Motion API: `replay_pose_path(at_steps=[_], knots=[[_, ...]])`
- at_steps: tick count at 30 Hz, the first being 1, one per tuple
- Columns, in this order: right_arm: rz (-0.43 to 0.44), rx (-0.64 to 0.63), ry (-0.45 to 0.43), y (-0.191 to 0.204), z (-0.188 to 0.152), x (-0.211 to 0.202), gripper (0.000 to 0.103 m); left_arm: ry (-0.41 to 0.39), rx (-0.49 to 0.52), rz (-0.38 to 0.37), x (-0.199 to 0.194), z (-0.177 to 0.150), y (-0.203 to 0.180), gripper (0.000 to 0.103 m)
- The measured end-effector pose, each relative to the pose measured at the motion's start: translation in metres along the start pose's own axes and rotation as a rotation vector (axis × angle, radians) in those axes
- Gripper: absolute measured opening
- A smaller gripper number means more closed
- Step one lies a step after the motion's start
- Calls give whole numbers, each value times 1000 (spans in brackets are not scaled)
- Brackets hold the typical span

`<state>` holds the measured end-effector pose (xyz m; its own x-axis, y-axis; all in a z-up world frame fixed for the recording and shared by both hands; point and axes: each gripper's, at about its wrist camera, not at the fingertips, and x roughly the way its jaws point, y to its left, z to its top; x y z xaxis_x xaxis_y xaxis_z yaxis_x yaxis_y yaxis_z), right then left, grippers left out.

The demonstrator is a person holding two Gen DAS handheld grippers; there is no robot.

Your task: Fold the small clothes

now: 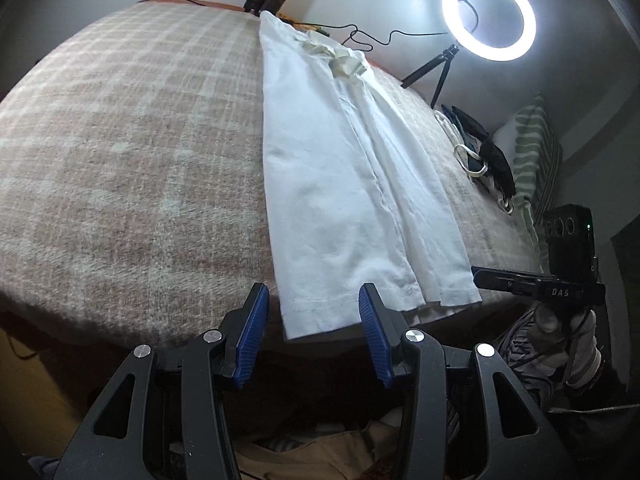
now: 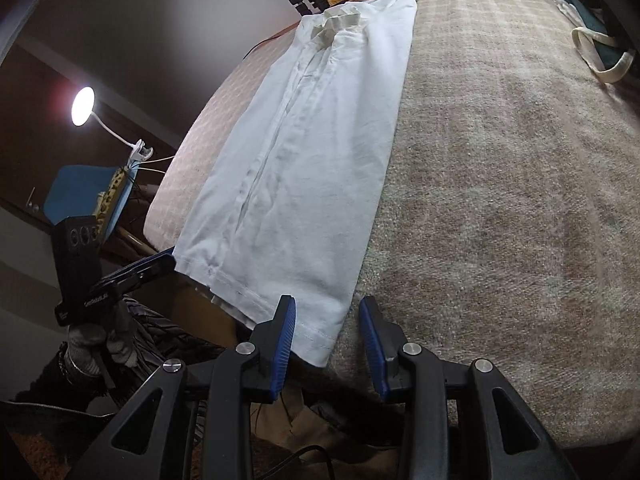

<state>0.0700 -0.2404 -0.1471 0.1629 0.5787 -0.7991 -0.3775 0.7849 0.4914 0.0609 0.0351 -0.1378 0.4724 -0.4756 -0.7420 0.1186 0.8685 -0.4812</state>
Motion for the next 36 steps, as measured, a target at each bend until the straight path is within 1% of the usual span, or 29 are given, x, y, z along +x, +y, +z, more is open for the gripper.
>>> replay_pose_path(at_steps=[3, 4, 5, 7, 9, 11, 12, 15, 19, 24, 29, 32, 36], knots=[[11, -9, 10, 3, 0, 2, 35, 0, -26, -23, 0, 0, 3, 41], [17, -15, 16, 4, 0, 3, 34, 2, -31, -30, 0, 1, 5, 32], [21, -22, 21, 5, -1, 4, 32, 21, -41, -47, 2, 1, 7, 23], [25, -33, 23, 7, -1, 7, 29, 24, -48, -59, 2, -1, 10, 17], [37, -31, 29, 8, -2, 9, 20, 28, -33, -61, 2, -2, 10, 12], [35, -29, 27, 8, -2, 11, 14, 25, -40, -80, 2, -2, 11, 8], [43, -18, 27, 6, -1, 11, 10, 19, -43, -86, 1, -3, 11, 7], [95, 55, 21, -5, 0, 10, 5, -16, -54, -120, -5, -1, 10, 5], [176, 124, -5, -13, 0, 4, 3, -47, -50, -163, -14, 7, 6, 4], [243, 150, -69, -16, 12, -12, 2, -80, -52, -213, -20, 25, 0, 4], [272, 150, -149, -15, 35, -25, 2, -136, -55, -235, -23, 55, -2, 4], [264, 144, -180, -19, 47, -28, 2, -169, -44, -227, -23, 73, -1, 4], [248, 147, -202, -22, 70, -24, 2, -190, -40, -203, -17, 94, 3, 4]])
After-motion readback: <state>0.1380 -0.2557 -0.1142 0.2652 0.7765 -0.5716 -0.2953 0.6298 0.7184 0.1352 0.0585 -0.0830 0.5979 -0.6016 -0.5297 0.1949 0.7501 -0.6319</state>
